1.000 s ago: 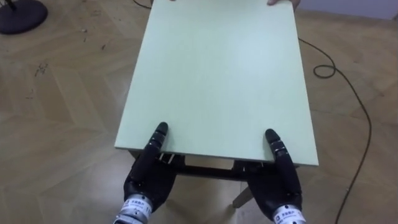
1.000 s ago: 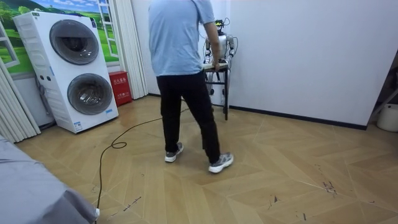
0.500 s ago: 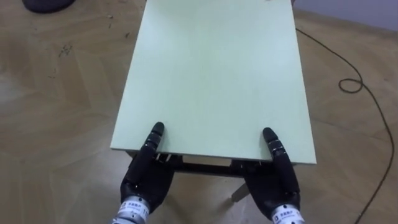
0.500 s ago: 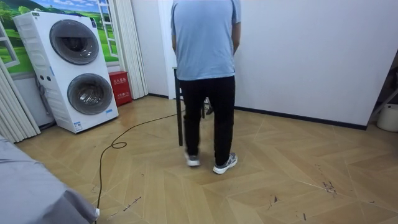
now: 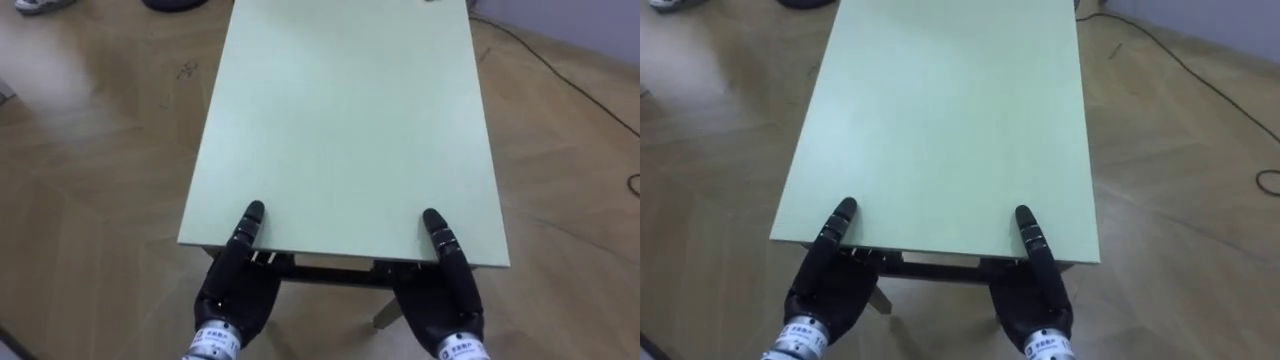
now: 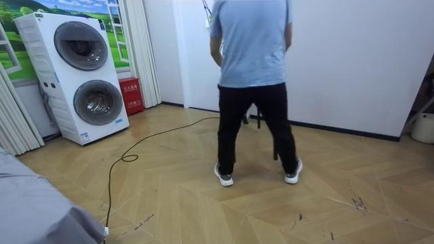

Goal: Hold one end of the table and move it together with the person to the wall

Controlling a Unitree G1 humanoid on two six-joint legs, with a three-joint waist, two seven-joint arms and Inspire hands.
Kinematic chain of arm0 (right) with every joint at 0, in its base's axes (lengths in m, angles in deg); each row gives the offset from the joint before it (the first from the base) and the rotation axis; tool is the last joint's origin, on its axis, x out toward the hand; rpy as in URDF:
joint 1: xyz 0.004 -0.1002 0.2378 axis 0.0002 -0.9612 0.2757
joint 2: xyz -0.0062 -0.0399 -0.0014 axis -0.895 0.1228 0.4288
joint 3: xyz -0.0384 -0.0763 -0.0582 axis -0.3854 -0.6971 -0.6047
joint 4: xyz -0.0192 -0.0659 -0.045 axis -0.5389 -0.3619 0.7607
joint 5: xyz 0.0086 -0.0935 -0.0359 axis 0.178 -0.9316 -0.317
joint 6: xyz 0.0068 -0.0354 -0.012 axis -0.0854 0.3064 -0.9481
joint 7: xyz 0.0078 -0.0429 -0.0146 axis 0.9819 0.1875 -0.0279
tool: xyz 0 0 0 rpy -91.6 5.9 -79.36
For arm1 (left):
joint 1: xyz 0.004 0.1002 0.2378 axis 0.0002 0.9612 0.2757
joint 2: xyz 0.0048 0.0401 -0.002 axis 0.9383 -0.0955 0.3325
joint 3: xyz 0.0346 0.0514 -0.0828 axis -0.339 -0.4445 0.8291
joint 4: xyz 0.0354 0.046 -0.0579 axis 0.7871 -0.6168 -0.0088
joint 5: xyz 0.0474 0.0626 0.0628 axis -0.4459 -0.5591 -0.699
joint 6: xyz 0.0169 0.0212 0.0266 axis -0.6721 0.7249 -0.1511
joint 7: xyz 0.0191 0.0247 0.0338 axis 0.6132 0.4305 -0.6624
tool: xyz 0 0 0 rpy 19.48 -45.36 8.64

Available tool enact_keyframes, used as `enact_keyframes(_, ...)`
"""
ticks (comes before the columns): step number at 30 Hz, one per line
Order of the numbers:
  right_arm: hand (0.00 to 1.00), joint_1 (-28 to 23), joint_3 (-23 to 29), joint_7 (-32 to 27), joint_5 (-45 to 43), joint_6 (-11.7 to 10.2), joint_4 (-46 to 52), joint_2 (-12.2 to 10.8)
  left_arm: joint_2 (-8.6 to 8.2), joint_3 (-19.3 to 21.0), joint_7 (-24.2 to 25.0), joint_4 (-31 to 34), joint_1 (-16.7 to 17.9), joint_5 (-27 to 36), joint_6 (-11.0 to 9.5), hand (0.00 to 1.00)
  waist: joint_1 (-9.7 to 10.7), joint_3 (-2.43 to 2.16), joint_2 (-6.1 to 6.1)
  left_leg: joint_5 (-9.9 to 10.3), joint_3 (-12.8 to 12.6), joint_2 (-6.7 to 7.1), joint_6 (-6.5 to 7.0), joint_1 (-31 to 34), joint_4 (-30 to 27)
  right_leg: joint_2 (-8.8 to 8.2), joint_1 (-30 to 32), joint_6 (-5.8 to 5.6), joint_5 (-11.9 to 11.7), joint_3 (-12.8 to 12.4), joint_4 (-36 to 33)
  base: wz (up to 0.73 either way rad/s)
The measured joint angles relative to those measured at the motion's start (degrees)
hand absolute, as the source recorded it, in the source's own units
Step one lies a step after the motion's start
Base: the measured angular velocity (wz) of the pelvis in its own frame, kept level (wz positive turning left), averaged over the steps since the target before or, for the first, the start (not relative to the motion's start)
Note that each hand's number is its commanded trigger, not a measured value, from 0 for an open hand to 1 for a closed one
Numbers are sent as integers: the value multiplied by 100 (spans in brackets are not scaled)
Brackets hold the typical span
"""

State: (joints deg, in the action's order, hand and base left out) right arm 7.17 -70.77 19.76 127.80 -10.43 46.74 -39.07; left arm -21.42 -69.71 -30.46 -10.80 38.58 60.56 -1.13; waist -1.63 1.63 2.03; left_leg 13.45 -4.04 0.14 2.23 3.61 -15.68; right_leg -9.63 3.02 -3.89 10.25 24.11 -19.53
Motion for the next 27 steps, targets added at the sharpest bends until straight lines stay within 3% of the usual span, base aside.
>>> enact_keyframes(2,100,-25,9,2,8,4,1,-11,-1,-18,-2,0,2,-11,2,100,112,12,-22,-47,322,211,81,116,-58,-172,-28,-68,125,-100,-168,85)
enact_keyframes(5,100,-59,107,56,7,3,1,-35,3,-74,-2,1,-40,-42,-4,100,343,16,-36,-86,741,395,144,400,-286,-209,-120,-107,172,-401,-189,119)
enact_keyframes(9,100,-85,142,87,-8,3,0,-34,37,-102,-2,2,-54,-48,-22,100,296,24,-130,-178,1192,594,156,432,-306,-122,-468,-127,196,-744,275,75)
enact_keyframes(11,100,-86,120,107,4,-16,1,-75,25,-109,1,10,-78,-171,-97,100,137,24,-230,-236,1407,658,100,517,-320,-24,-616,-125,194,-980,597,51)
enact_keyframes(14,100,-80,64,157,6,-68,1,-111,29,-111,8,43,-103,-224,-135,100,-58,20,-256,-294,1547,647,15,676,-402,66,-632,-126,192,-948,730,42)
enact_keyframes(21,100,-26,0,159,16,-127,1,-119,13,-106,8,69,-96,-231,-136,100,-192,20,-252,-380,1572,546,-113,974,-495,275,-700,-124,193,-904,904,45)
enact_keyframes(24,100,-16,-3,159,8,-118,0,-86,-25,-75,1,69,-32,-216,-131,100,-217,20,-261,-419,1572,540,-135,1037,-495,327,-730,-53,234,-979,893,48)
enact_keyframes(25,100,-17,-13,154,14,-120,-1,-52,-27,-112,-1,69,-16,-198,-130,100,-263,21,-261,-437,1574,540,-138,1042,-504,342,-781,-45,238,-902,882,57)
enact_keyframes(27,100,-17,40,130,13,-89,-1,-17,-26,-116,-1,69,-17,-197,-130,100,-171,20,-261,-469,1585,543,-135,1087,-538,377,-823,-15,256,-627,817,78)
